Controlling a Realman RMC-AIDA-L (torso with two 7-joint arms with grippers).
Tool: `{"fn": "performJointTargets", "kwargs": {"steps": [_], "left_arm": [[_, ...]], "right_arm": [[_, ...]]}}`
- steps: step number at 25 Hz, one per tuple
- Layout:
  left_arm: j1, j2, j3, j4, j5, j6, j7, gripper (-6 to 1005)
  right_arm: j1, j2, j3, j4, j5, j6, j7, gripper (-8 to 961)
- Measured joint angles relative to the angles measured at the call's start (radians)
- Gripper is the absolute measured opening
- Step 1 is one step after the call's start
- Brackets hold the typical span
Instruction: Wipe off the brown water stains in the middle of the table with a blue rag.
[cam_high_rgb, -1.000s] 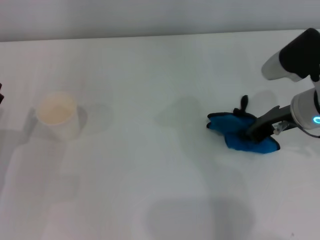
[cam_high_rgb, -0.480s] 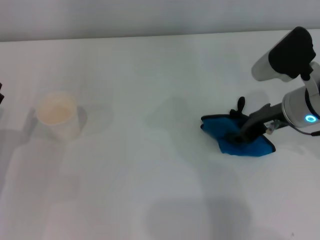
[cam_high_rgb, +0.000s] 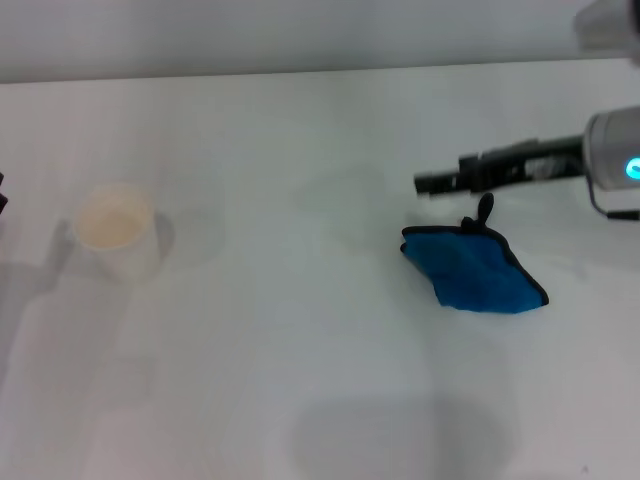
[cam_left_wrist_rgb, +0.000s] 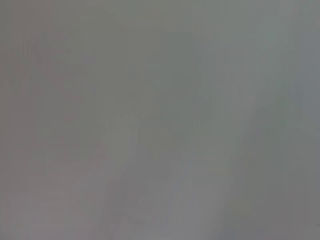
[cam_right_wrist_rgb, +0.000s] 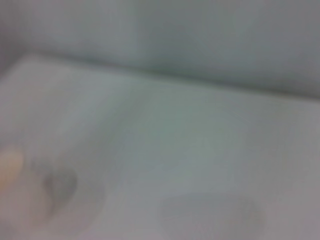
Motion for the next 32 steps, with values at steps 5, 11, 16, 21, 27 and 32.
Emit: {"fn": "performJointTargets", "kwargs": {"steps": [5,11,16,21,27,32], "left_arm": [[0.004,0.000,0.001,-0.003,0.000,0.001,-0.023,835],[0.010,0.002,0.002,-0.007,0.003,0.001,-0.037,835],[0.003,0.001,0.001,-0.007,0.003,0.001,-0.034,835],[0.002,0.002,-0.004,-0.007,0.003,0.001,-0.032,835],[-0.020,0.004,-0.007,-0.007,-0.002,-0.001,-0.029,835],[-0.039,0.004,-0.007,-0.008,-0.001,-0.005,-0.028,835]], "right_arm": [[-0.037,-0.001,0.064,0.052,0.198,0.115,-0.003,844],[-0.036,-0.002,0.247,0.281,0.636,0.121,-0.192,856],[0.006,0.000,0.501,0.644,1.099,-0.184,-0.633,839],[0.012,0.002,0.573,0.867,1.271,-0.243,-1.223,839],[0.020,0.004,0.579,1.023,1.318,-0.142,-1.747,838],[0.066,0.012,0.580,1.115,1.374,0.010,-1.986,838]]}}
